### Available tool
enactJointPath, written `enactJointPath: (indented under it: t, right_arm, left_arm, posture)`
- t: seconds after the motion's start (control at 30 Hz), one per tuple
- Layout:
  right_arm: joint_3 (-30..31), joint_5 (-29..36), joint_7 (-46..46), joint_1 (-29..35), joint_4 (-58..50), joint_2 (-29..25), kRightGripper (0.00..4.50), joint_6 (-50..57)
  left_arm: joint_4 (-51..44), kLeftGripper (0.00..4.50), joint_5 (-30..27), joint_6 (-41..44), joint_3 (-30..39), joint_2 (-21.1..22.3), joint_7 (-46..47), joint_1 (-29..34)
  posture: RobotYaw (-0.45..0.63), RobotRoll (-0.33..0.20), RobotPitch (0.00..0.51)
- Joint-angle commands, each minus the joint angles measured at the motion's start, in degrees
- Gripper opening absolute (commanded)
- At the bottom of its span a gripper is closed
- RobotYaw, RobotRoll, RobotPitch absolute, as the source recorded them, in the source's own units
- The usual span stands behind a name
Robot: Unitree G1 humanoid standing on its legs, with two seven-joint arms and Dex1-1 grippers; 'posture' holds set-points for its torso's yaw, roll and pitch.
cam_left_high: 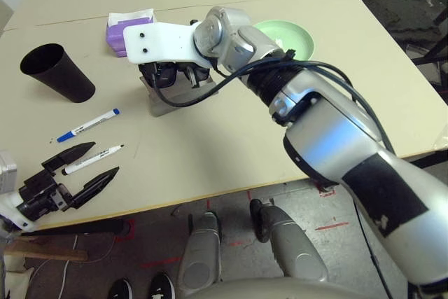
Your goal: Organize and tidy the items on the table.
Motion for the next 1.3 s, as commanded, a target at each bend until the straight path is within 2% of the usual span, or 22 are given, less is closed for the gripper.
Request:
enactJointPath:
  t: [0.03, 0.3, 0.57, 0.8, 1.03, 1.3]
  right_arm:
    - [-1.4, 0.5, -1.3, -1.3, 0.7, 7.0, 0.16, -1.0]
    - [-1.7, 0.3, -1.3, 0.8, 1.2, 7.6, 0.16, -1.9]
    - [-1.4, 0.2, 0.0, 2.6, 1.3, 7.7, 0.16, -1.7]
    - [-1.2, 0.1, 0.3, 4.1, 1.2, 7.7, 0.16, -1.5]
    - [-1.1, -0.1, -1.9, 5.8, 1.4, 8.6, 0.16, -2.4]
    - [-0.6, -1.1, -5.9, 6.4, 1.9, 9.4, 0.16, -5.0]
  left_arm:
    - [0.3, 4.5, -0.9, 0.2, 1.3, -0.4, 0.3, 0.5]
    - [1.8, 4.5, -1.7, 0.3, 2.1, -0.7, 1.0, -0.3]
    - [-1.9, 4.5, -1.8, 1.2, 1.5, -1.9, 3.2, 0.3]
    - [-1.5, 4.5, -2.0, 1.2, 1.9, -1.9, 3.3, 0.4]
    - [0.9, 4.5, -2.2, 0.3, 2.4, -1.7, 1.9, 0.1]
    - [-2.4, 4.5, -2.6, 1.6, 1.9, -2.3, 3.8, 0.9]
  posture:
    - [0.03, 0.0, 0.248]
    - [0.03, 0.0, 0.254]
    - [0.03, 0.0, 0.258]
    - [0.03, 0.0, 0.265]
    - [0.04, 0.0, 0.27]
    - [0.05, 0.0, 0.276]
